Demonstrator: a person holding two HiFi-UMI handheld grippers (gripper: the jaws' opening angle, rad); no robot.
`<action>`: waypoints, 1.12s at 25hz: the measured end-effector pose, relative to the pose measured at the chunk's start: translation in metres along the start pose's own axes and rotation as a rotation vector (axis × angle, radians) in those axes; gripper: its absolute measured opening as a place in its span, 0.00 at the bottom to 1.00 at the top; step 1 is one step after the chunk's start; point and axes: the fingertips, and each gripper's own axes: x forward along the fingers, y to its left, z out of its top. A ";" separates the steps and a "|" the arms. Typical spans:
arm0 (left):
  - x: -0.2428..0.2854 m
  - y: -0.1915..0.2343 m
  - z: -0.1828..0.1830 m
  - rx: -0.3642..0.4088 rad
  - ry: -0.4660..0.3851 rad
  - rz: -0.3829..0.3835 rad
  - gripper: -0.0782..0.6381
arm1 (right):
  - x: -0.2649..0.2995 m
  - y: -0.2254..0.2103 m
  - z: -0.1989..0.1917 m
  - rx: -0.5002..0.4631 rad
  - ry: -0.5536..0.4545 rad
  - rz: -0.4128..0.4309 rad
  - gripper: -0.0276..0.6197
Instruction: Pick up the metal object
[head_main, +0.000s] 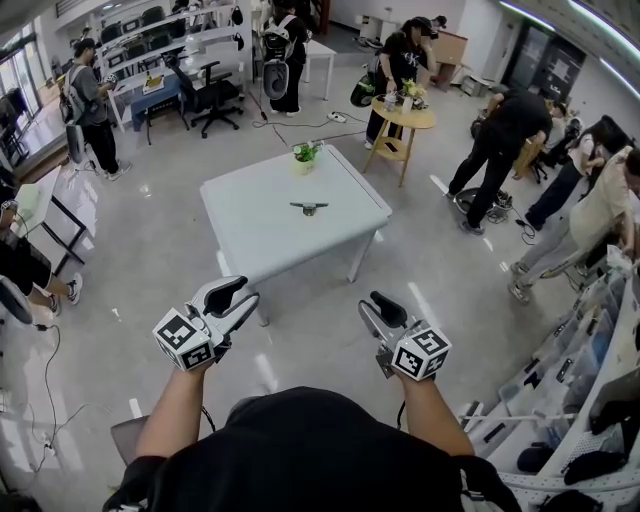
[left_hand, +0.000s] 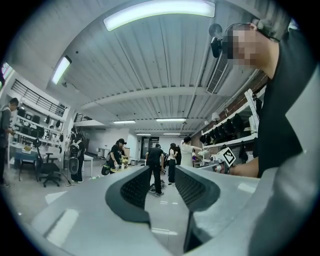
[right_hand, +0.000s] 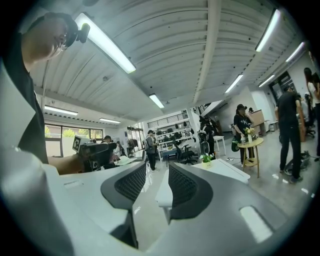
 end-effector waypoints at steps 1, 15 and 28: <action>-0.001 0.000 0.000 0.000 0.000 0.002 0.33 | 0.001 0.000 0.000 0.000 0.003 0.002 0.31; -0.003 0.007 -0.004 -0.003 0.035 0.009 0.34 | 0.004 -0.003 -0.001 0.016 0.004 -0.006 0.33; 0.011 0.055 -0.018 -0.038 0.038 -0.030 0.34 | 0.034 -0.025 0.006 0.019 0.014 -0.070 0.33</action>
